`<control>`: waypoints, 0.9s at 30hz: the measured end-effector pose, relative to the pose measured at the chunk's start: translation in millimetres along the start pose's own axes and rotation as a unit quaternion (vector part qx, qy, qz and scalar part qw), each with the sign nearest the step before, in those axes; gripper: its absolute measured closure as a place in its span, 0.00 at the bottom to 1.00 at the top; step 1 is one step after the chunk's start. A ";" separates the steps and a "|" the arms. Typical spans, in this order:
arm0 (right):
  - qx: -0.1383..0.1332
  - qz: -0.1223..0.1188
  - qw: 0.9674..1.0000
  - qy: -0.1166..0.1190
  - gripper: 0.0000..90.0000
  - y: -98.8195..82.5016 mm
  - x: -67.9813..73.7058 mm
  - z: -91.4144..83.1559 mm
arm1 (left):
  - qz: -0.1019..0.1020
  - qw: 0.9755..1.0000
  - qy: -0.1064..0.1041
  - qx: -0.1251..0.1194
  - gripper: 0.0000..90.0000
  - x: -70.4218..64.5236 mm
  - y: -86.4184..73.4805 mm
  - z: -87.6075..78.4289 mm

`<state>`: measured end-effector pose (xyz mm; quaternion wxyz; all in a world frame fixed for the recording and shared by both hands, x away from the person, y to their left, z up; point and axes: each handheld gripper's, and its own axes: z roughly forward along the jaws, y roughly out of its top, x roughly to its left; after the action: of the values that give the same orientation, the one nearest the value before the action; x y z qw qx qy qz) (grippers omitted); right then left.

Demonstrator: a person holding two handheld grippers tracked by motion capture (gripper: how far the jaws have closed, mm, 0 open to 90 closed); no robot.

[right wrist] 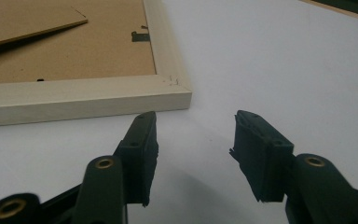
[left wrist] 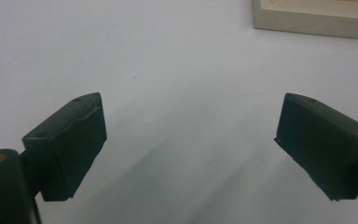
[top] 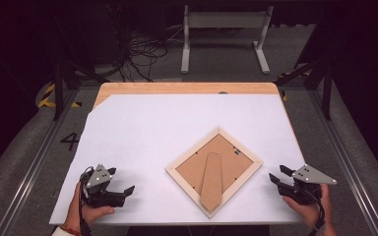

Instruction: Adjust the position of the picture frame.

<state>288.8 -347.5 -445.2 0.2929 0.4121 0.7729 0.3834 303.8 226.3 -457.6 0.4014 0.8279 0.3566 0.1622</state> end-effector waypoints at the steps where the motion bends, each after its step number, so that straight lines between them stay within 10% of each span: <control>1: 0.000 0.000 1.000 0.000 0.58 0.0 0.0 0.0 | 0.000 1.000 0.000 0.000 0.17 0.0 0.0 0.0; 13: 0.004 -0.007 1.000 0.004 0.76 5.2 0.7 5.4 | 0.055 0.998 -0.034 0.019 0.53 -20.5 4.2 3.3; 17: 0.019 -0.004 1.000 0.007 0.83 12.1 -2.3 13.4 | 0.058 0.995 -0.067 0.036 0.77 -32.6 10.5 17.3; 27: 0.050 0.007 0.999 -0.015 0.94 20.6 -11.7 34.5 | 0.091 0.989 -0.098 0.060 0.96 -65.1 40.3 57.0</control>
<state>329.5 -337.9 -444.8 0.2808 0.4369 0.7839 0.3403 308.8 131.0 -460.6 0.3675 0.8914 0.2481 0.0944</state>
